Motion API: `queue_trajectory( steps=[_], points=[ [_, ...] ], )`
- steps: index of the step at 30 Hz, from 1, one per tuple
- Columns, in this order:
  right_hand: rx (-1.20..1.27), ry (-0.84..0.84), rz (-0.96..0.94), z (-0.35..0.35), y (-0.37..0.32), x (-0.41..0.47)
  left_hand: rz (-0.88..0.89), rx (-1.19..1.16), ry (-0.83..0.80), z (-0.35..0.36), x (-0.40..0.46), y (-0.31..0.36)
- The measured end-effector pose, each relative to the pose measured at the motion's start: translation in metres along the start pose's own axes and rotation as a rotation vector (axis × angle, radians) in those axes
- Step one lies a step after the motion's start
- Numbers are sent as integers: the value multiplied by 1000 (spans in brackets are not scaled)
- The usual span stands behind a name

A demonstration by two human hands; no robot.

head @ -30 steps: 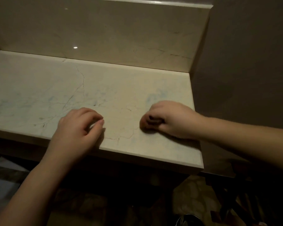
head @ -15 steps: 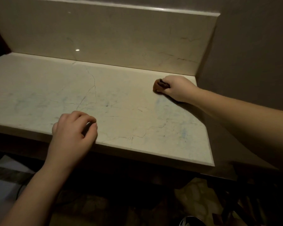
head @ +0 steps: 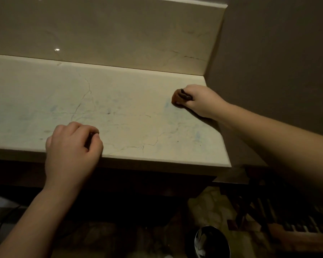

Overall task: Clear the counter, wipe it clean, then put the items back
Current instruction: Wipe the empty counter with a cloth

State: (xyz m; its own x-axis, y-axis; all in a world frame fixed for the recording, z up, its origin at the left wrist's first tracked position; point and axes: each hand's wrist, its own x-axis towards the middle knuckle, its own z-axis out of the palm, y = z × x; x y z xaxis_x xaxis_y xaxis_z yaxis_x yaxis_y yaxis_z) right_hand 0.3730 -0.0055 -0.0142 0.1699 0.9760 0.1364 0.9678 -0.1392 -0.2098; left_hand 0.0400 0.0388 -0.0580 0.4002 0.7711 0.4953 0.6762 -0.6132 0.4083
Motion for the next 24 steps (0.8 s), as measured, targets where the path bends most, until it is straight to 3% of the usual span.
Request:
queue_trajectory(
  steps=[4,6,9,11,16,24],
  points=[
    [61,-51,-83,4,-31,-58,14,-7,11,2,0,-1],
    [78,-45,-215,7,-52,-89,16,-14,14,2,0,-1],
    [109,-163,-344,7,-71,-112,41,-15,14,2,-1,-3],
    [146,-187,-291,2,-72,-109,56,-16,-9,-1,-1,-6],
    [47,-42,39,2,-50,-76,105,-52,-83,-9,0,-16],
    [9,31,110,22,-95,10,158,-129,-148,-20,0,-29]
  ],
)
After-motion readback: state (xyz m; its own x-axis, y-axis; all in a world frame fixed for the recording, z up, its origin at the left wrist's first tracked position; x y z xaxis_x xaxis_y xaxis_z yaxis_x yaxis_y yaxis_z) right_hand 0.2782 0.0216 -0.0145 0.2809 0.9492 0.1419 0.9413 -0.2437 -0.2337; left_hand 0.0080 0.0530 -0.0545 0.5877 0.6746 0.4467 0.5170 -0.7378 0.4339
